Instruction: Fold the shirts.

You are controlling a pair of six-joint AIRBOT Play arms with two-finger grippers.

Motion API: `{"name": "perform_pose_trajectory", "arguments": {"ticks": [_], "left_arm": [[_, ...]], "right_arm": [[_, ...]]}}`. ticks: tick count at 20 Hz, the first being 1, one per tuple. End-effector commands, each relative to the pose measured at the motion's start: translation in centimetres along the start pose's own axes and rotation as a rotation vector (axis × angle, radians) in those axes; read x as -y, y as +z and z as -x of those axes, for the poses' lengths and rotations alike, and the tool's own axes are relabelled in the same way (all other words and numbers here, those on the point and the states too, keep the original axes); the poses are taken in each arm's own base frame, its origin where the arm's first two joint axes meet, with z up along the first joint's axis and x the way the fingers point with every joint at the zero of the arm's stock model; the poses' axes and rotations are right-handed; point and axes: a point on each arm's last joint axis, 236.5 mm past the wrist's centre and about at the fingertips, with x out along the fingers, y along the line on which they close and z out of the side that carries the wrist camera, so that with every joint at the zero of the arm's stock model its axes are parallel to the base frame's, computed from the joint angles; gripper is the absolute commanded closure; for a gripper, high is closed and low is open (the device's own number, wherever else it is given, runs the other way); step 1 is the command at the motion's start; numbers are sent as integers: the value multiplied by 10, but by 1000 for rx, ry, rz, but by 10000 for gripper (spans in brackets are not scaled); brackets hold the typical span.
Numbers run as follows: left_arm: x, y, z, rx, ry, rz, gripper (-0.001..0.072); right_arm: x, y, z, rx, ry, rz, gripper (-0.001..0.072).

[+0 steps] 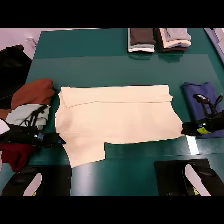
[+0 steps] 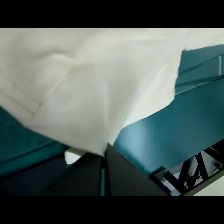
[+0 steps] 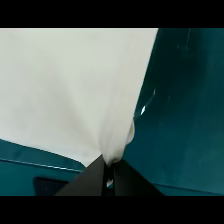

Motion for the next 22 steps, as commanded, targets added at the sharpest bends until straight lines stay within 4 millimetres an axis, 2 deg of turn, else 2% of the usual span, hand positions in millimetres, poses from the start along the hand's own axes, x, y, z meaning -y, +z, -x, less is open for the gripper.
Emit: {"name": "perform_pose_trajectory", "arguments": {"ticks": [1,3,7,12,14,17,19,22], "left_arm": [[10,48,33,204,46,-64,688],[5,77,41,284,79,-87,688],[-15,127,23,269,104,-95,687],[-36,222,4,263,131,-128,686],[-43,252,-4,260,133,-125,686],[-53,282,-15,264,137,-119,685],[-56,294,-17,281,142,-119,685],[-57,304,-14,323,147,-118,682]], "right_arm": [[7,9,12,36,-32,-7,695],[9,32,20,46,-32,-4,695],[2,91,22,62,-34,53,696],[-5,159,8,55,-29,35,696],[-8,187,6,80,-4,19,696],[-19,225,2,111,62,9,695],[-29,247,-2,126,115,1,695],[-37,269,-8,138,165,-7,693]]}}
